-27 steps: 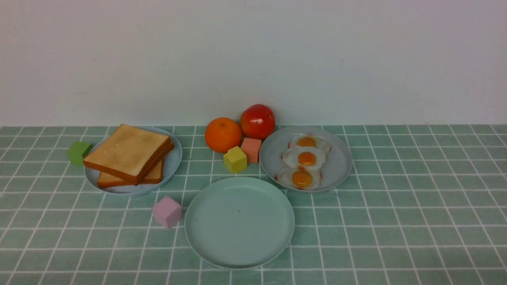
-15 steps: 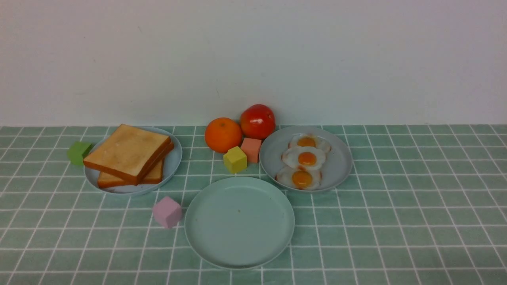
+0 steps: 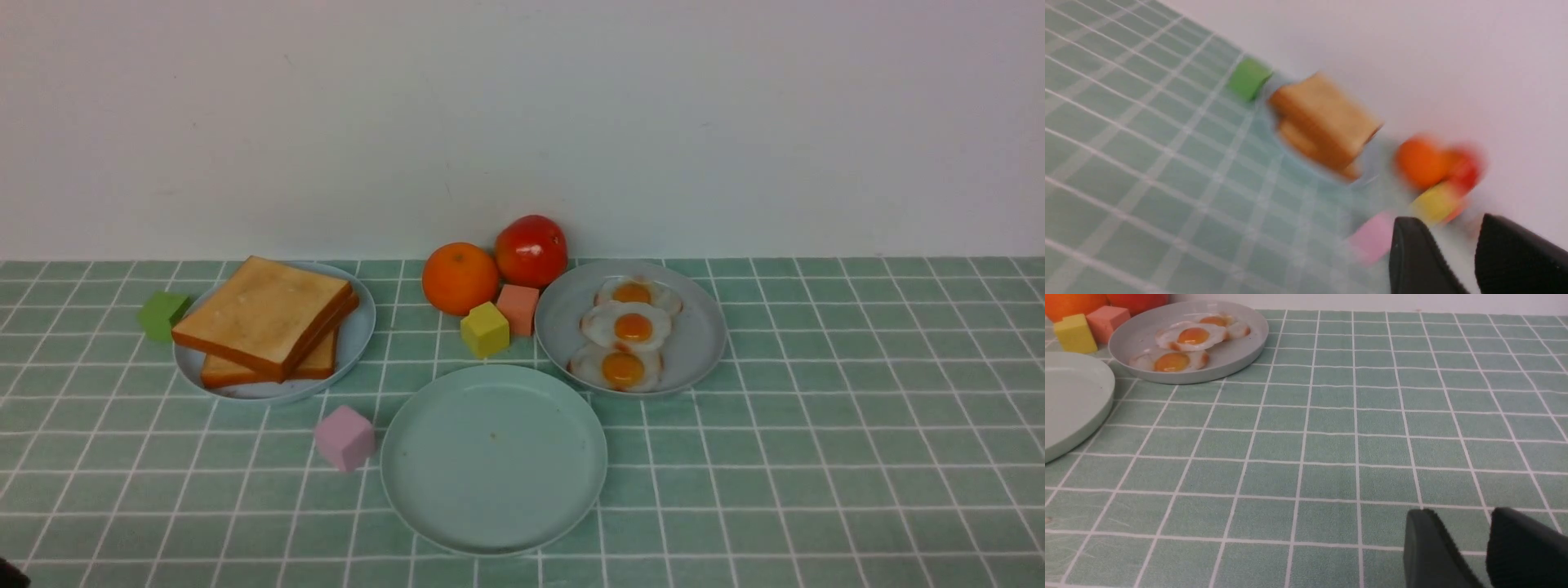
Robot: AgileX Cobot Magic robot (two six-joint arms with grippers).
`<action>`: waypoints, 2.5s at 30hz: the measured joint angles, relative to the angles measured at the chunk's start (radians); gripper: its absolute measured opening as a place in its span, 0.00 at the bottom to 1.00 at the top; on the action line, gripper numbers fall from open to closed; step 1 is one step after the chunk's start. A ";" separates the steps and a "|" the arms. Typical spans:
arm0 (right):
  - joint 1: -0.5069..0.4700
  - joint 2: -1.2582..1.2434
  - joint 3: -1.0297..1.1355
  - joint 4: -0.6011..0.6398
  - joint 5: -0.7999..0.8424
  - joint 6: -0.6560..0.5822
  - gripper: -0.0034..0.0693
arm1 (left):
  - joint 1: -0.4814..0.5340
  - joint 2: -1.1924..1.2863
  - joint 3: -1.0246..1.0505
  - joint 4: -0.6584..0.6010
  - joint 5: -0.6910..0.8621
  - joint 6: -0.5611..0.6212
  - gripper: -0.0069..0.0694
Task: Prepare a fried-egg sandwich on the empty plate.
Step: Use the left arm to grab a slice of bread
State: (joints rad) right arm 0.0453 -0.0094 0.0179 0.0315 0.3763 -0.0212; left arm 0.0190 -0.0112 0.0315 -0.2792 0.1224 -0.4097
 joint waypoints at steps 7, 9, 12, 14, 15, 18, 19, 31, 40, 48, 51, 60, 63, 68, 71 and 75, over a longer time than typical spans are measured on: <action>0.000 0.000 0.000 0.000 0.000 0.000 0.38 | 0.000 0.000 -0.004 -0.214 -0.182 -0.134 0.40; 0.000 0.000 0.000 0.000 0.000 0.000 0.38 | 0.000 0.012 -0.032 -0.211 -0.133 -0.135 0.40; 0.000 0.000 0.000 0.000 0.000 0.000 0.38 | 0.000 0.079 -0.121 -0.159 -0.007 -0.102 0.36; 0.000 0.000 0.000 -0.001 -0.011 0.000 0.38 | -0.022 0.186 -0.238 -0.083 0.115 0.003 0.28; 0.000 0.000 0.001 0.005 -0.021 0.004 0.38 | -0.032 0.223 -0.268 -0.069 0.143 0.044 0.25; 0.000 0.000 0.007 0.118 -0.093 0.073 0.38 | -0.092 0.404 -0.445 -0.030 0.356 0.208 0.15; 0.000 0.000 0.008 0.170 -0.124 0.096 0.38 | -0.108 0.469 -0.503 -0.026 0.439 0.254 0.13; 0.000 0.052 -0.187 0.459 -0.044 0.157 0.34 | -0.133 1.024 -0.847 -0.020 0.676 0.462 0.08; 0.031 0.495 -0.797 0.365 0.622 -0.136 0.03 | -0.135 1.377 -1.019 -0.024 0.614 0.504 0.07; 0.229 0.709 -1.052 0.301 0.709 -0.158 0.05 | -0.229 1.589 -1.254 0.111 0.600 0.504 0.07; 0.278 0.745 -1.070 0.289 0.719 -0.159 0.05 | -0.253 1.672 -1.326 0.173 0.607 0.470 0.07; 0.294 0.749 -1.074 0.262 0.711 -0.160 0.06 | -0.252 1.924 -1.536 0.383 0.629 0.393 0.24; 0.294 0.749 -1.074 0.263 0.717 -0.160 0.06 | -0.238 1.986 -1.576 0.407 0.632 0.368 0.42; 0.294 0.749 -1.074 0.264 0.726 -0.160 0.06 | -0.215 2.037 -1.587 0.458 0.607 0.331 0.59; 0.294 0.748 -1.074 0.267 0.736 -0.160 0.07 | -0.208 2.073 -1.589 0.493 0.577 0.308 0.64; 0.294 0.748 -1.074 0.267 0.738 -0.159 0.07 | -0.209 2.086 -1.596 0.502 0.576 0.306 0.61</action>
State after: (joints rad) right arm 0.3393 0.7386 -1.0558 0.2985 1.1144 -0.1802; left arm -0.1902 2.0748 -1.5647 0.2233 0.6987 -0.1038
